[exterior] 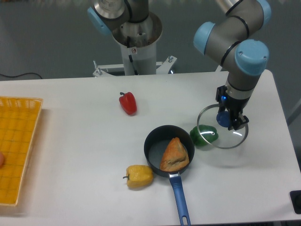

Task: Close the pot lid
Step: 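Lift the glass lid by its knob and carry it toward the saucepan, then lower the glass lid onto the saucepan rim, then hold the lid seated on the saucepan and release the knob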

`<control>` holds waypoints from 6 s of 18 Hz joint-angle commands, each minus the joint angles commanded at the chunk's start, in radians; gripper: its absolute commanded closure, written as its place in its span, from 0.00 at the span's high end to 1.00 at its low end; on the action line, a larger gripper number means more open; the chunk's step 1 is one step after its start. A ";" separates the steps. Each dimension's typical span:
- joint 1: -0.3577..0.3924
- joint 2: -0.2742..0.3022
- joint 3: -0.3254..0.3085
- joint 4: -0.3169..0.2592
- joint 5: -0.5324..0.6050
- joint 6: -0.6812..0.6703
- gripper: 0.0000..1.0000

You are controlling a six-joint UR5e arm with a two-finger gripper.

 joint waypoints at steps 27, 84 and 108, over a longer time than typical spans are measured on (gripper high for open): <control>-0.249 0.014 -0.002 0.003 0.006 -0.431 0.55; -0.321 -0.032 -0.006 0.017 0.064 -0.505 0.61; -0.318 -0.034 -0.003 0.028 0.078 -0.482 0.80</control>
